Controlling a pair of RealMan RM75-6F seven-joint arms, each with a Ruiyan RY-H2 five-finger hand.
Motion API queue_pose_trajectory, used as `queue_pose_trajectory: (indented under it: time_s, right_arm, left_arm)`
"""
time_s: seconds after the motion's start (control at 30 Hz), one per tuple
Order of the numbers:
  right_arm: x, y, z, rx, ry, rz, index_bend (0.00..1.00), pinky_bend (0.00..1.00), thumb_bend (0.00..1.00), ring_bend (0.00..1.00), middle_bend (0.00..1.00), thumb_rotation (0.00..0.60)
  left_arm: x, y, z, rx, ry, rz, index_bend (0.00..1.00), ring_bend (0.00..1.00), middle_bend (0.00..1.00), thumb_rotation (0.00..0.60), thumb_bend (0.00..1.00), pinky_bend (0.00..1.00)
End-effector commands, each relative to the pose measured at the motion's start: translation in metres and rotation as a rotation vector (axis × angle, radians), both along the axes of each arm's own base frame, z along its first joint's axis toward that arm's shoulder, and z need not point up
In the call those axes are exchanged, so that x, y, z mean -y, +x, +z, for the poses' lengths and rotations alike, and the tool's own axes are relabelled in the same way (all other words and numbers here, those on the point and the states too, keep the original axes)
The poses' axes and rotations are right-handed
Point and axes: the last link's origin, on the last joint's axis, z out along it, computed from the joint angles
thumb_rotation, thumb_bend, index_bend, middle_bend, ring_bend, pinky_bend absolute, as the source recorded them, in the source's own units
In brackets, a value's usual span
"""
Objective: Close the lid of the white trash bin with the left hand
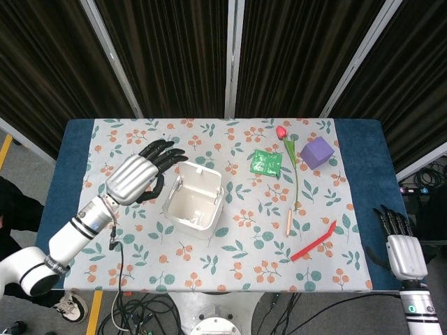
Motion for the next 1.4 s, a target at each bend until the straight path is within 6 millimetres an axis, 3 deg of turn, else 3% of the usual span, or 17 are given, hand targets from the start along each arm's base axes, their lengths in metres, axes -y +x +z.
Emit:
queue_pose_trajectory:
  time_s: [0.03,0.3,0.53,1.03,1.4]
  right_arm:
    - [0.0,0.0,-0.001,0.001,0.003,0.0,0.0,0.0,0.2,0.0,0.0,0.6]
    - [0.0,-0.004,0.0,0.006,-0.001,-0.011,0.0,0.0,0.2,0.0,0.0,0.6]
    - [0.0,-0.007,0.0,0.011,-0.001,-0.019,0.0,0.0,0.2,0.0,0.0,0.6]
    - [0.001,-0.007,-0.003,0.008,0.01,-0.024,0.0,0.0,0.2,0.0,0.0,0.6]
    - [0.001,-0.006,-0.005,0.005,0.017,-0.03,0.0,0.0,0.2,0.0,0.0,0.6]
  left_arm:
    - [-0.006,0.007,-0.007,-0.024,-0.025,0.0,0.14,0.0,0.13,0.6,0.81,0.07]
    - [-0.017,0.017,-0.02,-0.054,-0.061,0.011,0.14,0.0,0.14,0.6,0.81,0.07]
    - [-0.013,0.018,-0.022,-0.069,-0.064,0.005,0.14,0.0,0.26,0.6,0.82,0.07]
    - [0.014,0.017,-0.015,-0.088,-0.091,-0.022,0.14,0.0,0.37,0.6,0.84,0.07]
    - [0.029,0.005,-0.025,-0.109,-0.118,-0.021,0.14,0.03,0.4,0.6,0.85,0.07]
